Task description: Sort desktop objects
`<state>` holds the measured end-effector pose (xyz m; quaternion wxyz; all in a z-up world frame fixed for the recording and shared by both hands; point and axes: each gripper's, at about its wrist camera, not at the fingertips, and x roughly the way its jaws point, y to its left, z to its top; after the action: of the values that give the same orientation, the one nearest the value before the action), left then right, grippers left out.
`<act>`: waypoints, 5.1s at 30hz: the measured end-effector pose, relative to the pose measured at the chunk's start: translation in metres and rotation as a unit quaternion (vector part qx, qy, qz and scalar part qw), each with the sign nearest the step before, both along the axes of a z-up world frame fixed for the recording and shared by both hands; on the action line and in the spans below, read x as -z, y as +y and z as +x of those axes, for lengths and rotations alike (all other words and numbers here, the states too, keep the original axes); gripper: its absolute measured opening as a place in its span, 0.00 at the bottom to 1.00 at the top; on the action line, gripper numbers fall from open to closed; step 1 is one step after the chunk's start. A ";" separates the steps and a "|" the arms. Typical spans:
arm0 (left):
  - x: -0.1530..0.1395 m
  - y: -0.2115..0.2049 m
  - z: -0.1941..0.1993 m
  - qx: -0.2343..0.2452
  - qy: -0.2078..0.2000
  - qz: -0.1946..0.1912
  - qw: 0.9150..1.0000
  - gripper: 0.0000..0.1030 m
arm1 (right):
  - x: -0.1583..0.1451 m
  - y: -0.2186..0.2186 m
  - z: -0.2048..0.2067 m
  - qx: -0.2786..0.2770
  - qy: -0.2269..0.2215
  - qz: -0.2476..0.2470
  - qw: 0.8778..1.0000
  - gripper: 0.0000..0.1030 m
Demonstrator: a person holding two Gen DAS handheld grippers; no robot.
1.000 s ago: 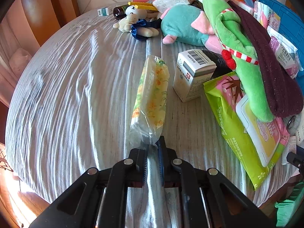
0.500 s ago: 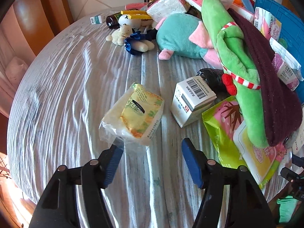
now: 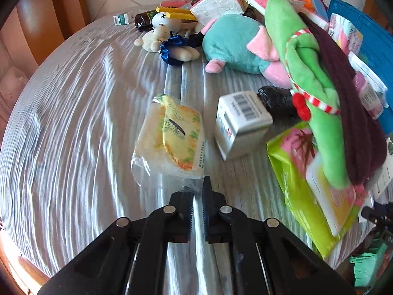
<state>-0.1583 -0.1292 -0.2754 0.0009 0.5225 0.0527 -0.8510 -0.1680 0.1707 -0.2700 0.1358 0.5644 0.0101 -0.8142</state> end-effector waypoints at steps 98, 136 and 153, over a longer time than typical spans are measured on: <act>-0.291 0.574 -0.139 0.349 0.186 -0.041 0.918 0.24 | -0.297 0.403 -0.121 0.160 0.228 0.099 0.955 0.28; -0.312 0.483 -0.090 0.250 0.273 -0.026 0.929 0.61 | -0.317 0.390 -0.084 0.160 0.302 0.069 0.937 1.00; -0.273 0.269 -0.044 0.100 0.248 -0.057 0.962 0.61 | -0.318 0.222 -0.043 0.039 0.326 0.015 0.944 1.00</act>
<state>-0.2026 0.1401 -0.0020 -0.0676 0.2969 -0.0497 -0.9512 -0.2112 0.3924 0.0479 0.0847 0.2702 0.0444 -0.9581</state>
